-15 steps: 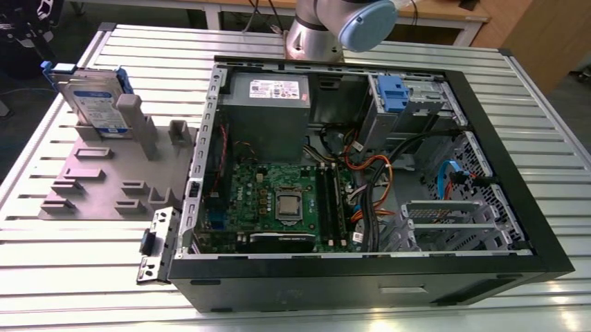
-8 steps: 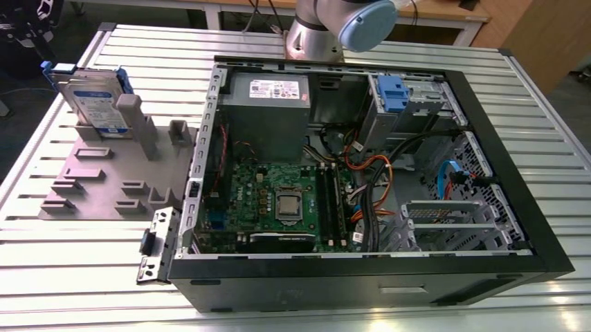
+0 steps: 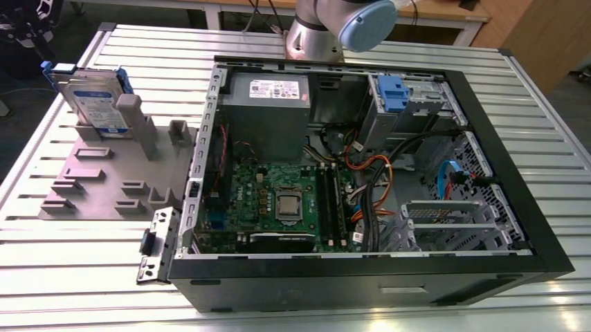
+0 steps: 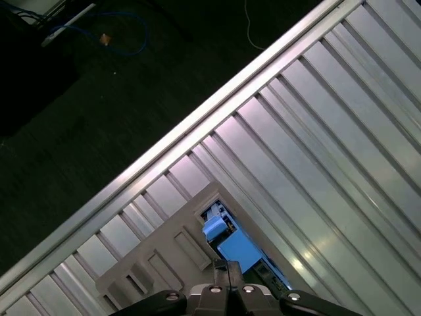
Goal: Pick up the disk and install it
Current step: 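Pick up the disk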
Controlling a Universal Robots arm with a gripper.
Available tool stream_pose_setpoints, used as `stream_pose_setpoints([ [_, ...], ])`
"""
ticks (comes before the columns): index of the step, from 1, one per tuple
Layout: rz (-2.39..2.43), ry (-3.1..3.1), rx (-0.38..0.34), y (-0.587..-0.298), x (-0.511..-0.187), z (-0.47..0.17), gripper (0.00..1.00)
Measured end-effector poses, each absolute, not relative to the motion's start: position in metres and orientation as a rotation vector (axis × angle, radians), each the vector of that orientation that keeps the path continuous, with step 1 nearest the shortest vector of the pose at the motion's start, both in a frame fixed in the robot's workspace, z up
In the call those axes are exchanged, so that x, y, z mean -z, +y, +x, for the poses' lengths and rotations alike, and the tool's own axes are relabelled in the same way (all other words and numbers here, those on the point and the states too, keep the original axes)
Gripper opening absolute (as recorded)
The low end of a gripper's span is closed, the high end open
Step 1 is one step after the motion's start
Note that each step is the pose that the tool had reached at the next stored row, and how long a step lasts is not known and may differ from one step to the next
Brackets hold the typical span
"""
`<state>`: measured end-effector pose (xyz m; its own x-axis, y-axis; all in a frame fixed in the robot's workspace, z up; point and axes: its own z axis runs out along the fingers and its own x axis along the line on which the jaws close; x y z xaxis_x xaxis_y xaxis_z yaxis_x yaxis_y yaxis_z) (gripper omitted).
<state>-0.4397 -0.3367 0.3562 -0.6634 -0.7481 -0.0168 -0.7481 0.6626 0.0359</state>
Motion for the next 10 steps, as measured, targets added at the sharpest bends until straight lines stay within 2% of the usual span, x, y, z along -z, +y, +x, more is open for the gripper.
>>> stream_pose_setpoints([
  [10, -1.347, 2.837, -0.062, -0.3367, -0.3562, -0.4397, 0.11],
])
